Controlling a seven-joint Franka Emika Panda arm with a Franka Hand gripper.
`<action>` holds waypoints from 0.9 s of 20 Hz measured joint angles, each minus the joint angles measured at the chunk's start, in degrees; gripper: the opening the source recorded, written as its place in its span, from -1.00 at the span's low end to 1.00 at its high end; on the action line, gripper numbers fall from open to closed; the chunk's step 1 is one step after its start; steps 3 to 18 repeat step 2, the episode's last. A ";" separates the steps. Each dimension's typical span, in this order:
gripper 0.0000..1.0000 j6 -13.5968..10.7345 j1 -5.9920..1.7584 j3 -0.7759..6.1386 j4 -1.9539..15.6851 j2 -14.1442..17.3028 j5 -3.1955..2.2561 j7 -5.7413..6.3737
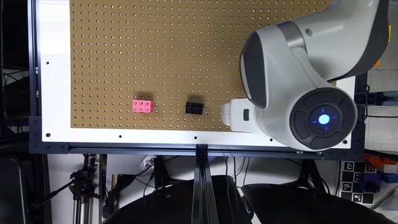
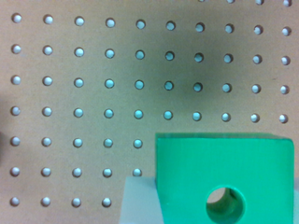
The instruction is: Pick up green block.
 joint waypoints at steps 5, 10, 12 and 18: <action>-1.00 0.00 0.00 0.00 -0.01 0.00 0.00 0.01; -1.00 0.00 0.00 0.00 -0.01 0.00 0.00 0.01; -1.00 0.00 0.00 0.00 -0.01 0.00 0.00 0.01; -1.00 0.00 0.00 0.00 -0.01 0.00 0.00 0.01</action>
